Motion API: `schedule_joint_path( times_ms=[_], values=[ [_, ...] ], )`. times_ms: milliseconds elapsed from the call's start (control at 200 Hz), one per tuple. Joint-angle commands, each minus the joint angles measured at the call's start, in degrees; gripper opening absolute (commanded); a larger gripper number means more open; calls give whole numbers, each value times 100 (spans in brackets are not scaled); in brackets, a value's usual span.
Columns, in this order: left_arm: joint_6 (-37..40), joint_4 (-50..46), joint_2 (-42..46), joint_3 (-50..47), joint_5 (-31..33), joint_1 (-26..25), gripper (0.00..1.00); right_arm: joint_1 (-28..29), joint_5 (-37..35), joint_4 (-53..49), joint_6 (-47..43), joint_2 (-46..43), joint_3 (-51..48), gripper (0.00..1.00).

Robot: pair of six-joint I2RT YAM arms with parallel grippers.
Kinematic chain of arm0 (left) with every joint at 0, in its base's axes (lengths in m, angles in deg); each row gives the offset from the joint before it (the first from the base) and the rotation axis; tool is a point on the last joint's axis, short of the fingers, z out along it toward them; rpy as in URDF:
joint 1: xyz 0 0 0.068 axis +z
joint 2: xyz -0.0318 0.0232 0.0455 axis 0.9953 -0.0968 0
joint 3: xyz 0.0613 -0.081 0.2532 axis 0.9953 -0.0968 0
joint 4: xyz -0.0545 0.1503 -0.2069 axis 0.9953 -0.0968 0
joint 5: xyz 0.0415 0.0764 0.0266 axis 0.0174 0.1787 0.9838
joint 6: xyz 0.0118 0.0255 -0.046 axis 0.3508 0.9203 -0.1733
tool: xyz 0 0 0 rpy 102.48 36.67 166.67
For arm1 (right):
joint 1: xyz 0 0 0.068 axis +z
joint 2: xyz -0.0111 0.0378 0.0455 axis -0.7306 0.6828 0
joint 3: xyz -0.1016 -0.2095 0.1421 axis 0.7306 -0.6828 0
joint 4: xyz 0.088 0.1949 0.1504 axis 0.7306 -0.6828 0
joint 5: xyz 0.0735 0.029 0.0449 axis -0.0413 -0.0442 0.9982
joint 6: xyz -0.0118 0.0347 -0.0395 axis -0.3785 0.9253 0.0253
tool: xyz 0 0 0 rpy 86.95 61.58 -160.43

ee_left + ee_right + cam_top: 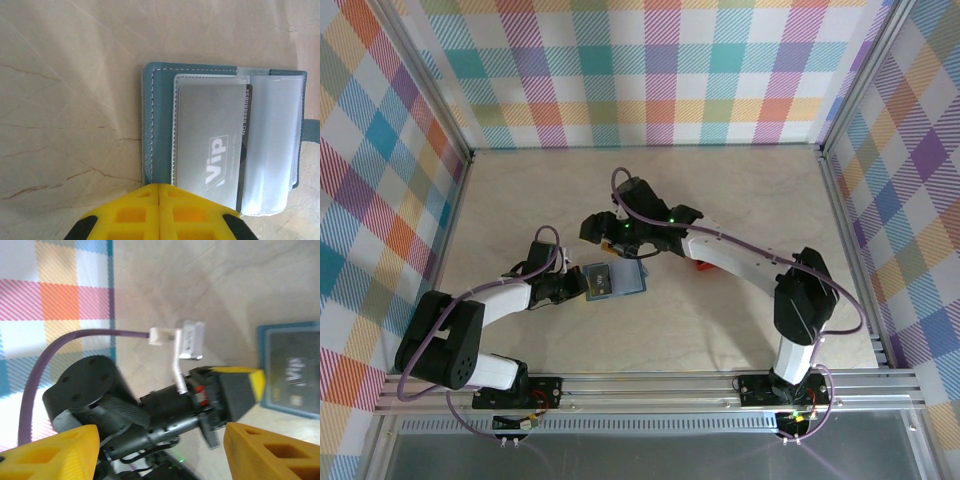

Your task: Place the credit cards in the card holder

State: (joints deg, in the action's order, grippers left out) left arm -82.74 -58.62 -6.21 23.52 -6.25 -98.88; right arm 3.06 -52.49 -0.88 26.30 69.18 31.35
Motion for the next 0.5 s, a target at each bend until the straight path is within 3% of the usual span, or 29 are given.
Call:
schedule_joint_path(
  times_ms=[0,150,495],
  values=[
    [143,-116,203,-113,75,46,7,-179,-439,-910,-1127,68,-88,64],
    [177,-64,253,-147,-7,46,7,-245,-100,-1265,-1926,555,4,63],
    [284,-63,209,-116,-57,46,8,-184,-472,-2169,-2011,1742,830,69]
  ],
)
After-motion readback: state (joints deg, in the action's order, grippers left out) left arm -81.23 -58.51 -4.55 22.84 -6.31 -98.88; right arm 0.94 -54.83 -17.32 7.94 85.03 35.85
